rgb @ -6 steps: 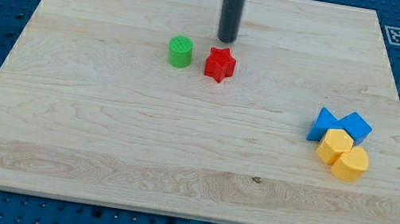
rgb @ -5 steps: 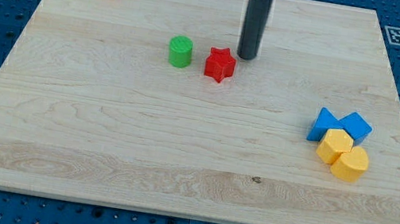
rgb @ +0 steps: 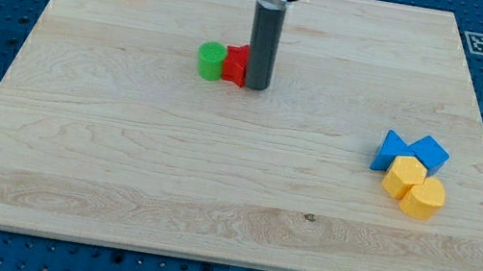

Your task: Drag red star along with green circle towards top left of the board

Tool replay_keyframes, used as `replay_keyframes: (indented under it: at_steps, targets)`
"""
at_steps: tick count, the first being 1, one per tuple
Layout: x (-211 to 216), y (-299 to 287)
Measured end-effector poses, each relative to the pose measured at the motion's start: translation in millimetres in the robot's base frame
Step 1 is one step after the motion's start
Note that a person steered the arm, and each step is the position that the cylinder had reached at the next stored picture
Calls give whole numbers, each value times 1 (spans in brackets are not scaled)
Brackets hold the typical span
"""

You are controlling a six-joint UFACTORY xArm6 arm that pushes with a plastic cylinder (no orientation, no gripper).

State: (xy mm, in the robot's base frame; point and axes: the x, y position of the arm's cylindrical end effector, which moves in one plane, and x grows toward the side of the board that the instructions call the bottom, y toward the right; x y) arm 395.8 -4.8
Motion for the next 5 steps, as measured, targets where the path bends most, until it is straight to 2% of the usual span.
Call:
replay_keyframes:
  at_steps: [2,5]
  targets:
    - [-17,-48]
    - [-16,-122]
